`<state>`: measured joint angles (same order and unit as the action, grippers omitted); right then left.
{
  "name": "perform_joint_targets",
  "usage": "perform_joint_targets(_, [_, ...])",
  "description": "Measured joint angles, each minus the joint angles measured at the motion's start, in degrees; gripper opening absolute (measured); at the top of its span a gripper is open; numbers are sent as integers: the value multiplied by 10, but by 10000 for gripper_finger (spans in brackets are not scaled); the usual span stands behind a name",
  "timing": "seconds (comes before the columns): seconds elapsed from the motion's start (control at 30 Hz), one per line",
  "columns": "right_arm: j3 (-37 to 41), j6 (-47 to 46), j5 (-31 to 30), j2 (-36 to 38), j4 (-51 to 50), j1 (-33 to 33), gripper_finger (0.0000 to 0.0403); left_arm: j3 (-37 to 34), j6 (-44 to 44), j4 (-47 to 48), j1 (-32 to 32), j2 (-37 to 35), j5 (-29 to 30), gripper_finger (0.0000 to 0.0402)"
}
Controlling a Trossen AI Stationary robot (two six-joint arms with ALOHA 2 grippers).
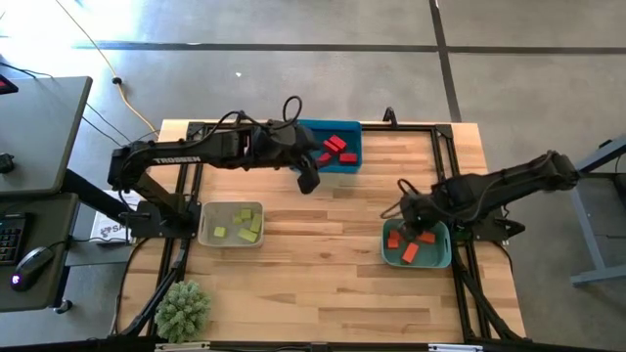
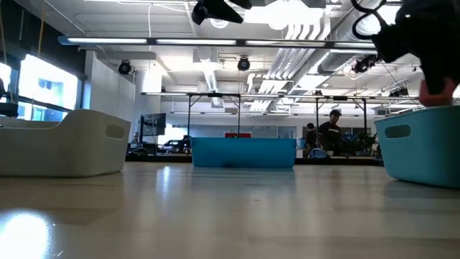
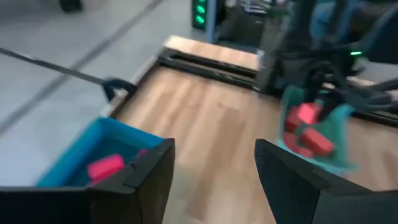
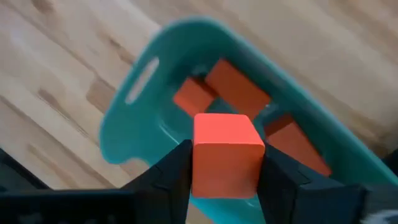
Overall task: Sort & place blocks by color
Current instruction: Put the orange block into the green bin, then return to Home Position
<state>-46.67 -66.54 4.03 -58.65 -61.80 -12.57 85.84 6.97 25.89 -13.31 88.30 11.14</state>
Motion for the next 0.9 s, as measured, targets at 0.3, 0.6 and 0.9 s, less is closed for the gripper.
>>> perform_joint_targets(0.3, [36, 4, -9, -2, 24, -50, 181, 0, 67, 57, 27, -42, -13, 211])
perform_joint_targets(0.6, [36, 60, -21, 1, 50, -52, 210, 0, 125, 138, 109, -87, 105, 211])
perform_joint_targets(0.9, [36, 89, -26, 17, 197, -51, 211, -41, 147, 141, 182, -140, 133, 211])
